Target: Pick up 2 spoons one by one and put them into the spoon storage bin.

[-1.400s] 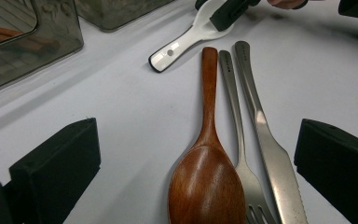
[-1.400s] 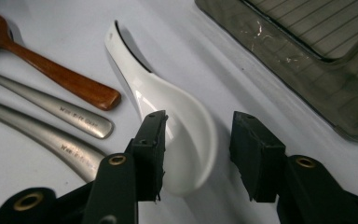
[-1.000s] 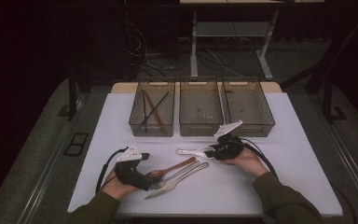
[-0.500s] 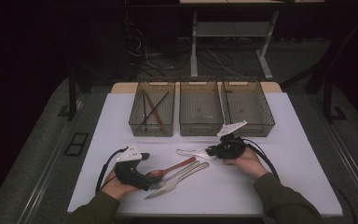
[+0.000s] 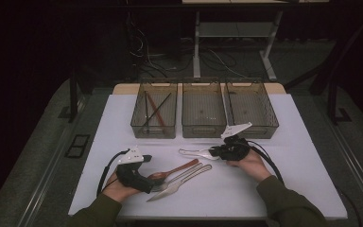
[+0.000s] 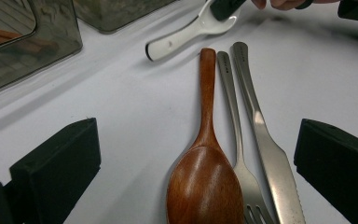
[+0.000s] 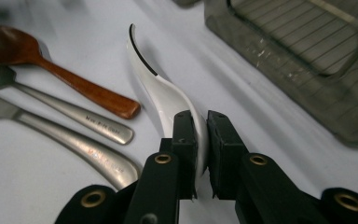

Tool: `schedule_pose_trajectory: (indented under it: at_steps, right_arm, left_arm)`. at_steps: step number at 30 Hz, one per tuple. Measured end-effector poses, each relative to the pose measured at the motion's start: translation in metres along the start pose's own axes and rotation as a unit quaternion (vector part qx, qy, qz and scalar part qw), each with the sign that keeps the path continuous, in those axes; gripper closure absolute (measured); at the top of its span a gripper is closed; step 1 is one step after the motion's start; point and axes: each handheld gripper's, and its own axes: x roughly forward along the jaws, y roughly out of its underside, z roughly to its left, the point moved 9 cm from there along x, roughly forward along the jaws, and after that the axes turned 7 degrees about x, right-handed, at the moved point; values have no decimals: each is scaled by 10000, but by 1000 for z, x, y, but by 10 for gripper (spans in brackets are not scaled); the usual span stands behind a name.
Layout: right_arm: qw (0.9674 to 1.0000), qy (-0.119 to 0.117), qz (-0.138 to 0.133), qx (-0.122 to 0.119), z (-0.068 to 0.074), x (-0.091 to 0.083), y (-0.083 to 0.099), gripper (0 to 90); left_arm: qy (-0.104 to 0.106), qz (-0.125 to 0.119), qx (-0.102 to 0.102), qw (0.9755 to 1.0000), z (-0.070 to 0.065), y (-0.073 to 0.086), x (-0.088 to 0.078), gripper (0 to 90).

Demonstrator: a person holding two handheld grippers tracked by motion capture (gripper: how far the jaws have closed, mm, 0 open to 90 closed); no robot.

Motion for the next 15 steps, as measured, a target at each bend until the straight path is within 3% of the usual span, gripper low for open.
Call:
schedule_pose_trajectory:
  at_steps: [15]
  right_arm:
    - [9984, 190, -538, 34, -7, -19, -17, 815]
  left_arm:
    - [6, 11, 7, 10000, 0, 0, 1, 0]
